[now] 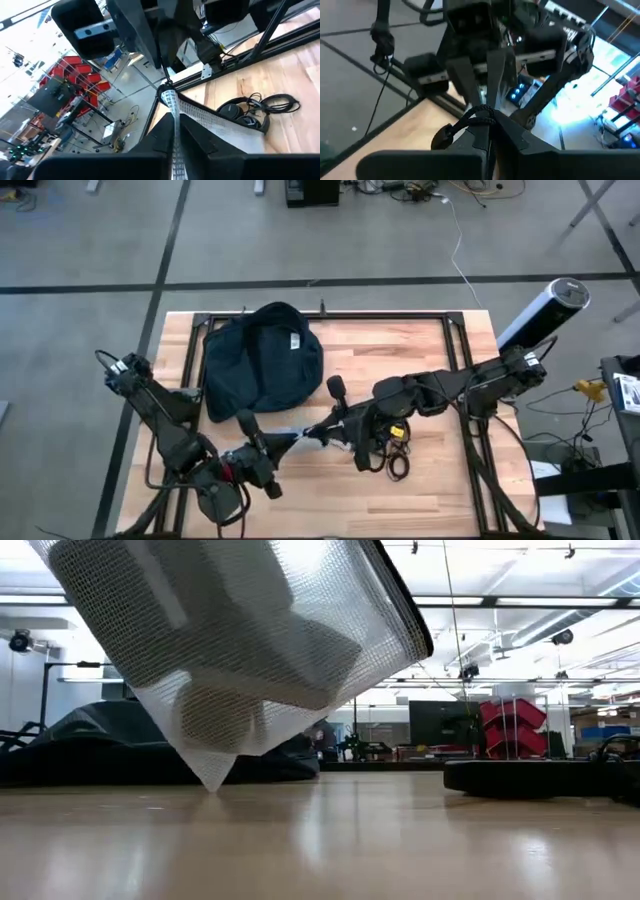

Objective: Unpack backpack
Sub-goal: Close the white zipper pouch

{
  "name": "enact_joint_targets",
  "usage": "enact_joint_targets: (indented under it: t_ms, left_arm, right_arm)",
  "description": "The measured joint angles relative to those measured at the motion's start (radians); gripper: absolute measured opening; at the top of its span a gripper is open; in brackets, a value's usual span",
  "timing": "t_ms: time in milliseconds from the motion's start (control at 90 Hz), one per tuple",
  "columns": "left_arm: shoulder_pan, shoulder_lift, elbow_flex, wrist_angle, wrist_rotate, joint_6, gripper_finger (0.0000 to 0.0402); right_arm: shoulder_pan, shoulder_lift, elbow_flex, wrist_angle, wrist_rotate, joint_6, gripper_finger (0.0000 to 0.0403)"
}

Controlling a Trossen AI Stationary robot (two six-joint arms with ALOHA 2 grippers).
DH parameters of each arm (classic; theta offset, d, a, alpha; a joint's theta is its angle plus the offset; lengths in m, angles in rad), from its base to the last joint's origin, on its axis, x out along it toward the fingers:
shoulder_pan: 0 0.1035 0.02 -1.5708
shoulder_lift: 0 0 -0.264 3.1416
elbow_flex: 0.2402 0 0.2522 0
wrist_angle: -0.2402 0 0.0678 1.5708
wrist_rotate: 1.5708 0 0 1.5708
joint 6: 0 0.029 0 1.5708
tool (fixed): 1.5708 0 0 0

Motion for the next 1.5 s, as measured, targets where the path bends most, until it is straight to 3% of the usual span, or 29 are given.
enact_joint_targets:
  t_ms: [367,622,978,1500]
  left_arm:
    - [0.052,-0.013,0.000,0.098,-0.008,0.101,0.0136]
    - [0.058,-0.013,0.000,0.260,-0.007,0.246,0.0175]
    - [0.086,-0.016,0.000,0.404,-0.008,0.243,0.0145]
    - [0.111,-0.020,0.000,0.349,-0.004,0.185,0.0065]
  right_arm:
    - [-0.001,0.001,0.010,0.097,0.004,-0.069,0.0000]
    - [-0.011,0.001,0.063,0.073,0.004,-0.070,0.0000]
    - [-0.027,0.007,0.067,0.049,0.032,-0.061,0.0000]
    - [-0.029,0.007,0.067,0.038,0.070,-0.078,0.0000]
